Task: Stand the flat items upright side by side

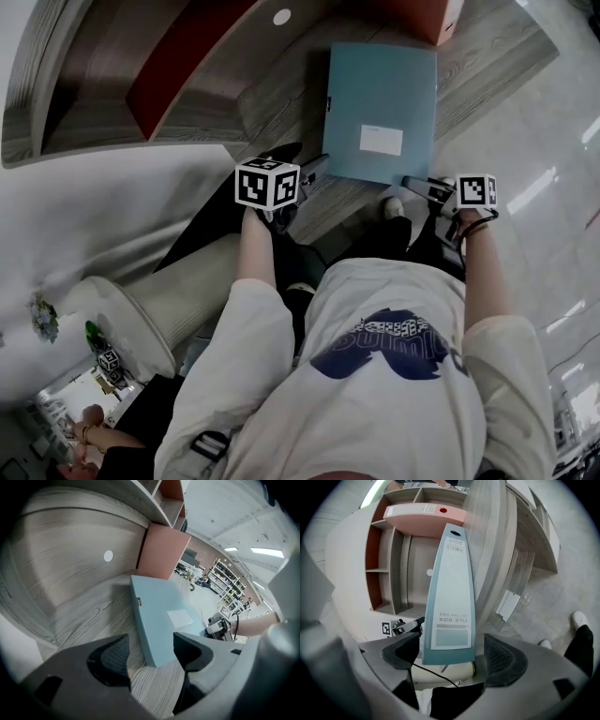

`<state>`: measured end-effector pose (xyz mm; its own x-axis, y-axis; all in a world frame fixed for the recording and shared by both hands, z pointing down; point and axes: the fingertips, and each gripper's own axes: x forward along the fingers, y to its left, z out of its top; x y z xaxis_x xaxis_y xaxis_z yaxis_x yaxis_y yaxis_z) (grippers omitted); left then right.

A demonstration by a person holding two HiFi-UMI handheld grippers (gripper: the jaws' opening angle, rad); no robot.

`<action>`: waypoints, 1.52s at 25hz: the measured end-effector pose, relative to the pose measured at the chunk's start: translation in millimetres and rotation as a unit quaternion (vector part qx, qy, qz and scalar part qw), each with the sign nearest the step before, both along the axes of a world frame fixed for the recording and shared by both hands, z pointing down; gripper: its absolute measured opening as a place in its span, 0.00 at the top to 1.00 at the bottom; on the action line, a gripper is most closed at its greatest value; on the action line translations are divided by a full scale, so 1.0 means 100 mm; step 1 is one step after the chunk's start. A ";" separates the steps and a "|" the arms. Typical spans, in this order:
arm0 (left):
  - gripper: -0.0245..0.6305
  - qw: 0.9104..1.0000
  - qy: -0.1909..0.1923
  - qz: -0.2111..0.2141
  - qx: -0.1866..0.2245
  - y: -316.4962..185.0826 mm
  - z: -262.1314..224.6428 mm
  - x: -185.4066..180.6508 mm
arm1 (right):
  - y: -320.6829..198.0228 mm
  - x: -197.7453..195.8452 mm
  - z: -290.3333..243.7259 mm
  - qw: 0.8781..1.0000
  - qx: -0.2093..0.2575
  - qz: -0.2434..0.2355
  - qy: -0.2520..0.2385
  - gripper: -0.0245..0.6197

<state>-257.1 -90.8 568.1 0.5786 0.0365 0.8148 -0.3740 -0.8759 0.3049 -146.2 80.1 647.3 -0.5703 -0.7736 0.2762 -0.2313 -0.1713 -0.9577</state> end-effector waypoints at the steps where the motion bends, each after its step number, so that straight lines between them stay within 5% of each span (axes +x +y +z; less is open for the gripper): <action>1: 0.51 1.000 -0.003 0.002 -0.005 0.00 0.03 0.00 | 0.02 0.01 0.03 1.000 -0.008 -0.002 0.006 0.31; 3: 0.51 1.000 -0.007 0.003 -0.013 -0.01 0.08 0.01 | 0.00 0.01 0.00 1.000 0.002 -0.004 -0.004 0.31; 6: 0.51 1.000 -0.007 0.000 -0.028 -0.02 0.14 0.04 | -0.16 -0.06 -0.23 0.995 0.079 -0.002 -0.065 0.31; 11: 0.51 0.999 -0.013 -0.001 -0.036 -0.05 0.21 0.04 | -0.11 0.05 -0.14 0.995 0.060 0.023 -0.081 0.32; 14: 0.51 0.999 -0.018 -0.006 -0.044 -0.06 0.26 0.03 | -0.11 0.04 -0.12 0.996 0.061 0.011 -0.065 0.49; 25: 0.51 0.993 -0.051 0.023 -0.104 -0.03 0.46 0.14 | -0.12 0.02 -0.13 0.995 0.069 -0.002 -0.067 0.50; 30: 0.51 0.986 -0.066 0.057 -0.145 0.05 0.50 0.24 | -0.03 0.08 -0.01 0.999 0.023 -0.003 -0.045 0.50; 38: 0.54 0.977 -0.088 0.066 -0.184 0.12 0.53 0.33 | -0.12 0.01 -0.17 0.995 0.066 -0.009 -0.076 0.50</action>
<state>-224.1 -79.0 621.2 0.4021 0.4104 0.8185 -0.3401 -0.7630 0.5497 -145.0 68.1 630.6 -0.6111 -0.7873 0.0824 -0.0838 -0.0391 -0.9957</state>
